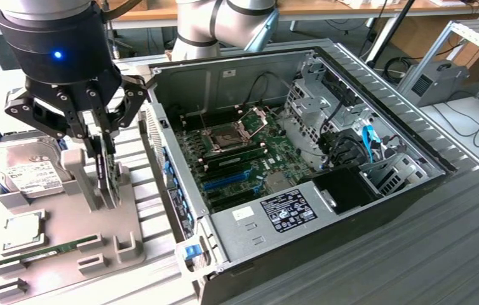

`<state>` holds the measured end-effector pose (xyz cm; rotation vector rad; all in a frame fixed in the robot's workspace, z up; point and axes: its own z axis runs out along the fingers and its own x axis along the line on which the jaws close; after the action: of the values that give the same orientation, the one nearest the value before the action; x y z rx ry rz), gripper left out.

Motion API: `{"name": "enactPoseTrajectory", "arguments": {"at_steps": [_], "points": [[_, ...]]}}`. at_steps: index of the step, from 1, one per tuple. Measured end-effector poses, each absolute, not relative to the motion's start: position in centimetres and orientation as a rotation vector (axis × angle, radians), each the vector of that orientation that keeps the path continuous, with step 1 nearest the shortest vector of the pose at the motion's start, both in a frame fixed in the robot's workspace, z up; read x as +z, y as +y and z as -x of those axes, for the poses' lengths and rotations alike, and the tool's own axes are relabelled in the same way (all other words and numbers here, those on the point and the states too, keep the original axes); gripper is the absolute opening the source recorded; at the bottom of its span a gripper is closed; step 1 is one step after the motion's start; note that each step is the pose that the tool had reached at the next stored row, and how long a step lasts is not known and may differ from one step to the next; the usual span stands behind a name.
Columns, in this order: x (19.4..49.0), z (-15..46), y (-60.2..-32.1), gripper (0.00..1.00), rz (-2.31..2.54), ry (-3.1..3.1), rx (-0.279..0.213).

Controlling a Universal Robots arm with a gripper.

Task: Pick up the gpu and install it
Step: 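Pick up the gpu and move the gpu toward the slot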

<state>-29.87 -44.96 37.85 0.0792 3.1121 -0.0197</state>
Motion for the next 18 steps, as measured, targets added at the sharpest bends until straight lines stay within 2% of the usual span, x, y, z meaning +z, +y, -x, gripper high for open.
{"name": "enactPoseTrajectory", "arguments": {"at_steps": [18], "points": [[39.6,29.3,-45.0,0.26,0.008,3.113,-0.017]]}}
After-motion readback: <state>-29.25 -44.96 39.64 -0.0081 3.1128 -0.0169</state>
